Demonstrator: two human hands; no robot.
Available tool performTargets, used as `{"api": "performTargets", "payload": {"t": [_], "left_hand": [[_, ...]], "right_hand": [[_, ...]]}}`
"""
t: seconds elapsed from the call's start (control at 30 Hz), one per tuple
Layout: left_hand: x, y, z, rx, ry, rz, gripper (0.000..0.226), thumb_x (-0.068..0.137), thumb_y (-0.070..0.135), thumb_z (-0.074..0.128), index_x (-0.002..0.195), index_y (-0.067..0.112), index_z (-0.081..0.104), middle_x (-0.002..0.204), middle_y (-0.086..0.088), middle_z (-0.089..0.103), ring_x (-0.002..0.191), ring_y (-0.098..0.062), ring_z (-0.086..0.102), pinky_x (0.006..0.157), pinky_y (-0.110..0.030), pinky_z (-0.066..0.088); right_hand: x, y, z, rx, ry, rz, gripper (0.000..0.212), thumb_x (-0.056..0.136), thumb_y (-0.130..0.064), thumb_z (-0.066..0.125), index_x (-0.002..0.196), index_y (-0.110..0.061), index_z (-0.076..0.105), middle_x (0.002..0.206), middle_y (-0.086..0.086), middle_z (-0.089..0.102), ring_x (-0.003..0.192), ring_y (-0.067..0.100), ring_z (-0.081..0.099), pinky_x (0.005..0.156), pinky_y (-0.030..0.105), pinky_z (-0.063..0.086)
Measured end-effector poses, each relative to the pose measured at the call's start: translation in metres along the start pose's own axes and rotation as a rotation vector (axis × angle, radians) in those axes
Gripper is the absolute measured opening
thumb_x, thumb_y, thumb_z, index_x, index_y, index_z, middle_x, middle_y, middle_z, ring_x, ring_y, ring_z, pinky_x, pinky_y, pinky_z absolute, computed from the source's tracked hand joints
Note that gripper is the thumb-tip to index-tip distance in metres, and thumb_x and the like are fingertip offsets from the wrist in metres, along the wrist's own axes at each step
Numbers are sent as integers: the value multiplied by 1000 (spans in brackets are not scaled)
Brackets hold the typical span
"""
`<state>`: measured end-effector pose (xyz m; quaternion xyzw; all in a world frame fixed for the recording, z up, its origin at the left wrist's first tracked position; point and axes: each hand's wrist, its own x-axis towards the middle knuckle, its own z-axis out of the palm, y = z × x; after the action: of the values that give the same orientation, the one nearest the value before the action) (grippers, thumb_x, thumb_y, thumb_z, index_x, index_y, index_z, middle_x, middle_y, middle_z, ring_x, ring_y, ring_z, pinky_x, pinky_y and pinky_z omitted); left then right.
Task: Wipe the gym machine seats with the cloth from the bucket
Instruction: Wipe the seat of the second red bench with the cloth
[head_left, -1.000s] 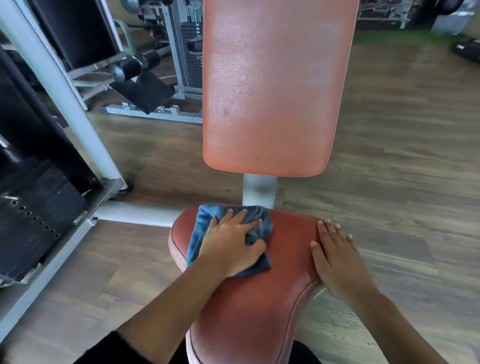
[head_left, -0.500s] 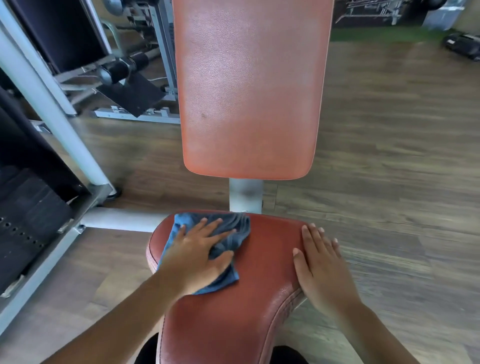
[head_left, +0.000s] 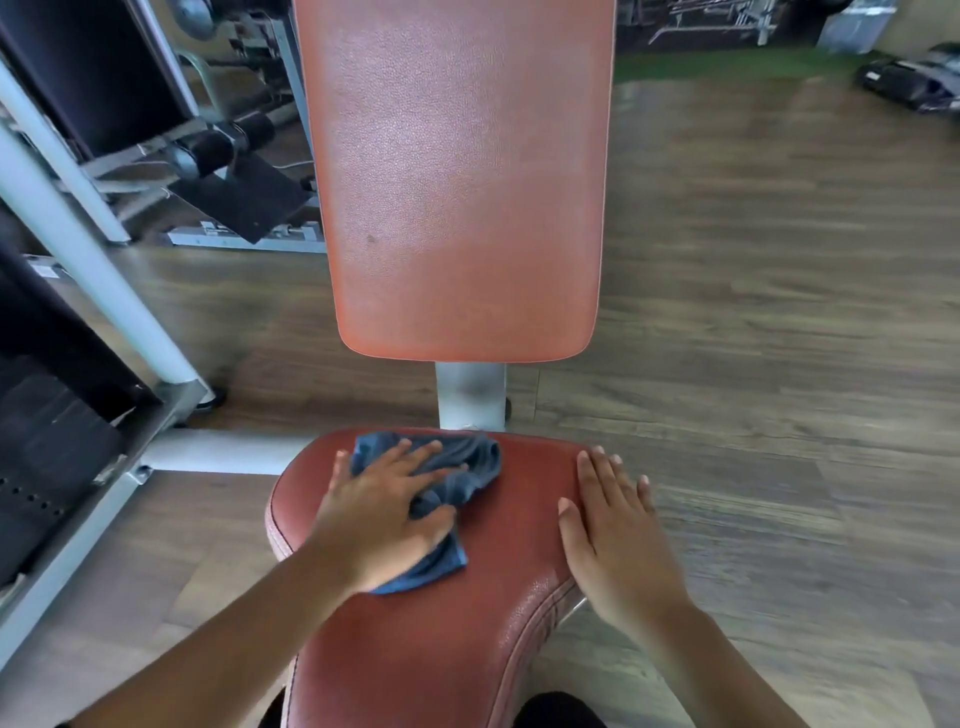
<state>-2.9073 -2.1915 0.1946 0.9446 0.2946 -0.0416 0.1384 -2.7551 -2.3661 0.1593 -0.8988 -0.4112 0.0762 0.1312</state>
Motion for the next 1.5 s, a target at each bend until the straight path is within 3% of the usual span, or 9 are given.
{"api": "performTargets", "payload": {"t": [0.17,0.3,0.4,0.6,0.77,0.97,1.17,1.37,1.5], "left_hand": [[37,34,3,-6,-32,-68,53,89,53,38,141,52,25,156,18,12,146,-16,2,110,-65,3],[2,40,11,19,-10,81,62,78,61,25,140,54,24,155,22,7,145,-8,0,115,-51,9],[-2,10,5,-16,9,31,76,66,66,12,139,53,29,155,24,10,144,-3,2,116,-39,13],[40,37,9,-4,51,-48,54,90,48,39,143,42,30,157,10,17,145,-17,7,115,-48,11],[-11,13,15,-120,110,96,69,69,60,27,135,46,44,152,20,23,143,-4,13,116,-37,17],[26,-30,-2,-87,177,-229,76,64,59,26,132,40,50,150,12,34,142,-13,22,114,-38,21],[-17,-8,12,-184,177,92,74,63,60,26,131,42,52,148,18,33,141,-6,22,116,-36,19],[17,-30,1,-96,246,-187,83,57,62,19,128,39,55,147,10,39,140,-13,27,113,-36,23],[14,5,13,-40,154,20,88,56,62,11,136,43,44,152,15,29,143,-10,18,113,-36,15]], "right_hand": [[2,-2,4,1,26,11,91,72,-50,-17,152,-11,3,160,4,-2,146,17,-7,114,32,-13],[0,-1,3,-16,28,4,90,72,-50,-17,152,-12,3,160,4,-2,146,17,-6,114,32,-13],[-1,-1,2,-15,20,5,89,73,-50,-18,151,-12,1,160,3,-3,146,15,-8,114,31,-14],[1,-2,5,-13,20,6,89,74,-51,-17,151,-11,0,160,3,-3,146,15,-9,114,31,-15],[1,-1,6,-18,26,7,88,74,-51,-16,151,-12,2,160,3,-2,146,15,-8,114,31,-16],[1,-4,5,-41,21,22,89,73,-50,-18,151,-11,1,160,3,-2,146,15,-8,111,30,-17],[2,-3,3,-63,18,17,90,74,-51,-17,151,-12,3,160,4,0,146,17,-7,114,32,-15],[2,-4,4,-48,29,23,91,73,-51,-16,152,-11,5,160,5,1,146,18,-6,114,32,-13],[1,-3,5,-49,40,17,90,73,-52,-16,152,-12,4,160,4,0,146,17,-6,113,31,-15]]}}
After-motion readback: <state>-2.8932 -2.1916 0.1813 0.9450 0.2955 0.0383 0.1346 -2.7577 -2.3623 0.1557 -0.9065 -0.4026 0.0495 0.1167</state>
